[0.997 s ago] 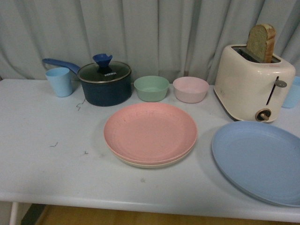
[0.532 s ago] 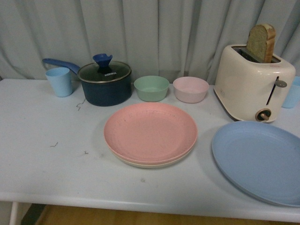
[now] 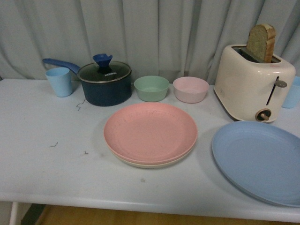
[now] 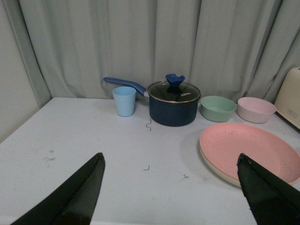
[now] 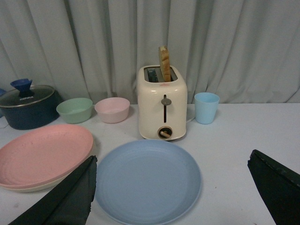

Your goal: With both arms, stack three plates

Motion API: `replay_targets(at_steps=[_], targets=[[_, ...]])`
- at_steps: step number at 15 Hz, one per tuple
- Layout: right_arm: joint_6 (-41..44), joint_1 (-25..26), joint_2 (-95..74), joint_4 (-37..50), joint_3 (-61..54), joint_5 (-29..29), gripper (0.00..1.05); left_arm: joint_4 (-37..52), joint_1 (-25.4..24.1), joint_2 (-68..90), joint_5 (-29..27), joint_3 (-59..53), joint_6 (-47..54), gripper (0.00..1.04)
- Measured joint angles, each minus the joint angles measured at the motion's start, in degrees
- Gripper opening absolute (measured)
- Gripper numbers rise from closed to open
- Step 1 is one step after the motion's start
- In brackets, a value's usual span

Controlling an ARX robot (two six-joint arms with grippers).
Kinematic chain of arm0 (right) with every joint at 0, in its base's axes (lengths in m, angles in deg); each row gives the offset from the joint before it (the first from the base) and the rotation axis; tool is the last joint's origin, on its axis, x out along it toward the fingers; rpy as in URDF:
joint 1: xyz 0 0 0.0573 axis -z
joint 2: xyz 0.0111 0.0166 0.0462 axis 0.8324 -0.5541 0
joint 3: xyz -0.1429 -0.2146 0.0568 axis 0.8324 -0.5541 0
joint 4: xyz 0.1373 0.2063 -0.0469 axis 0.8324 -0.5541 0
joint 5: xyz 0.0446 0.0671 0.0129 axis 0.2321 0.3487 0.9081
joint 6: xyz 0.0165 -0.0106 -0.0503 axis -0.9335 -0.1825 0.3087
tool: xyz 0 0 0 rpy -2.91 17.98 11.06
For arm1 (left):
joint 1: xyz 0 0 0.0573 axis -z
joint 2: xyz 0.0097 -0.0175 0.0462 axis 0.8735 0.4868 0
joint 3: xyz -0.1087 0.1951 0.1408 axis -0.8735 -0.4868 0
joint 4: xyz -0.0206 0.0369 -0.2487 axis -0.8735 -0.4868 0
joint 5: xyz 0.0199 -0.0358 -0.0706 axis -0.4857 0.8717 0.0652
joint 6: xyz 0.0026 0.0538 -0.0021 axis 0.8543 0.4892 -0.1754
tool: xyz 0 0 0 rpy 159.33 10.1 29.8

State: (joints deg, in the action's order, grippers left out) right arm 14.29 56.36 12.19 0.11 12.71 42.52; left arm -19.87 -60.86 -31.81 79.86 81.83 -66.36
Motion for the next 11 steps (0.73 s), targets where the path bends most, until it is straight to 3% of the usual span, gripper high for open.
replay_targets(at_steps=[1,3,4,5,7,9,11], targets=[[0.0,0.0,0.0,0.0,0.0,0.0,0.98,0.0,0.0,0.0,0.0,0.0,0.0,0.98],[0.0,0.0,0.0,0.0,0.0,0.0,0.98,0.0,0.0,0.0,0.0,0.0,0.0,0.98],[-0.4,1.5,-0.8,0.1,0.1,4.2,0.98,0.0,0.0,0.0,0.0,0.0,0.0,0.98],[-1.1,8.4,-7.7,6.5,0.5,14.2,0.98,0.0,0.0,0.0,0.1,0.0,0.0,0.98],[-3.2,19.3,-24.9,22.7,3.6,24.7,0.98,0.0,0.0,0.0,0.0,0.0,0.0,0.98],[-6.3,26.5,-46.2,40.5,11.5,23.9,0.98,0.0,0.0,0.0,0.0,0.0,0.0,0.98],[-10.0,27.9,-66.0,46.8,22.2,17.7,0.98,0.0,0.0,0.0,0.0,0.0,0.0,0.98]])
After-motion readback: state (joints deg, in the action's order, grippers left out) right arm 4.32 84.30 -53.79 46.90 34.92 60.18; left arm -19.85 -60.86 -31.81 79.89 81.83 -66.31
